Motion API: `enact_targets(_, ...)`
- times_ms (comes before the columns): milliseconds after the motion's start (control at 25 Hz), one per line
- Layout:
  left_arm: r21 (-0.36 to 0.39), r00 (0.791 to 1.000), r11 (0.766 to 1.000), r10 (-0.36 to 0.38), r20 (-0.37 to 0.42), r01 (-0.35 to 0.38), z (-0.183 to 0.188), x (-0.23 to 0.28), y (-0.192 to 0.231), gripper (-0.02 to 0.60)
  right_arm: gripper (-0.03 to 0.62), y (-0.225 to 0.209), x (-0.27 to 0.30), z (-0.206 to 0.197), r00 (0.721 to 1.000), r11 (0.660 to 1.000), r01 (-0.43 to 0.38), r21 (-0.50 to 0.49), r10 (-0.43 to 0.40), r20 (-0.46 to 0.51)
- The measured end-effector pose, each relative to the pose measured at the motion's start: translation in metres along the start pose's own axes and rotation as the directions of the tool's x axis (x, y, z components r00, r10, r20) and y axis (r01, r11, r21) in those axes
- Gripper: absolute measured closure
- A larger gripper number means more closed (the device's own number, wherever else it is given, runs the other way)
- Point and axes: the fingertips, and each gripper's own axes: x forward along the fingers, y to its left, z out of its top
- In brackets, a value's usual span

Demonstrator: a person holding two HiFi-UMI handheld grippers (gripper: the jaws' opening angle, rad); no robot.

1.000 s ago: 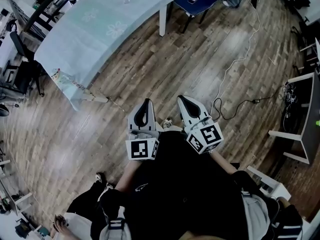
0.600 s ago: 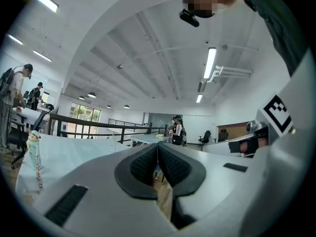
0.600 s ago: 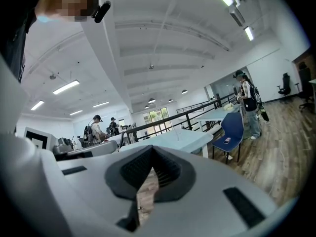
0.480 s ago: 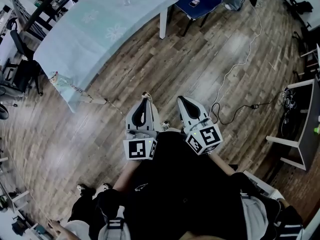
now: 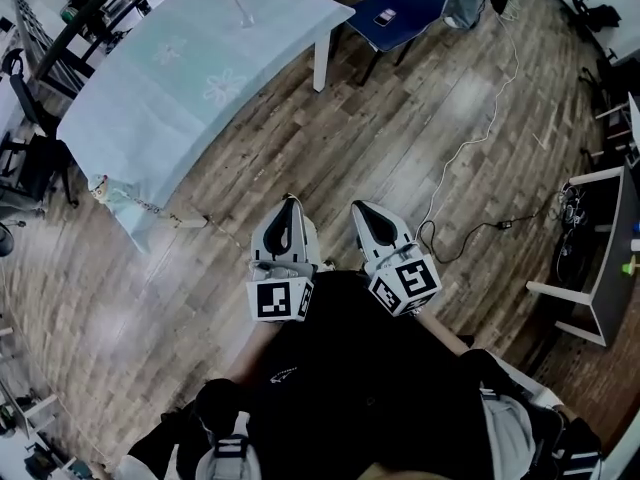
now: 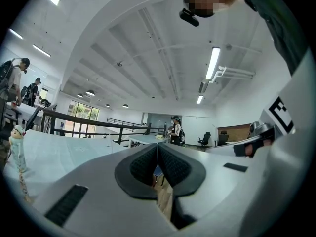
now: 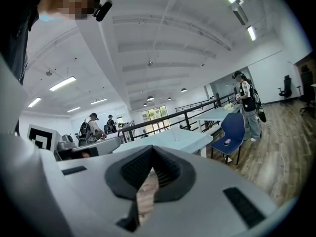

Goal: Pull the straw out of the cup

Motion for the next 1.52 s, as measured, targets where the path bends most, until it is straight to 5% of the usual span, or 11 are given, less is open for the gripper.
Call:
enact_targets(920,0.021,0.999,0.999,-0.042,0.007,0.042,0.038,0.208,0.118,0.565,0.585,-0.077,0.201,0.079,0.998,0.998,0.054,0.026,-0.054,0.021)
enact_targets(1520,0.011,1.0,1.0,-0.02,0.006,0.02,0.034,0.252,0.174,0.565,0.585,-0.076,0.281,0.084,1.0,1.0,0.005,0.006,-0.005,-0.002)
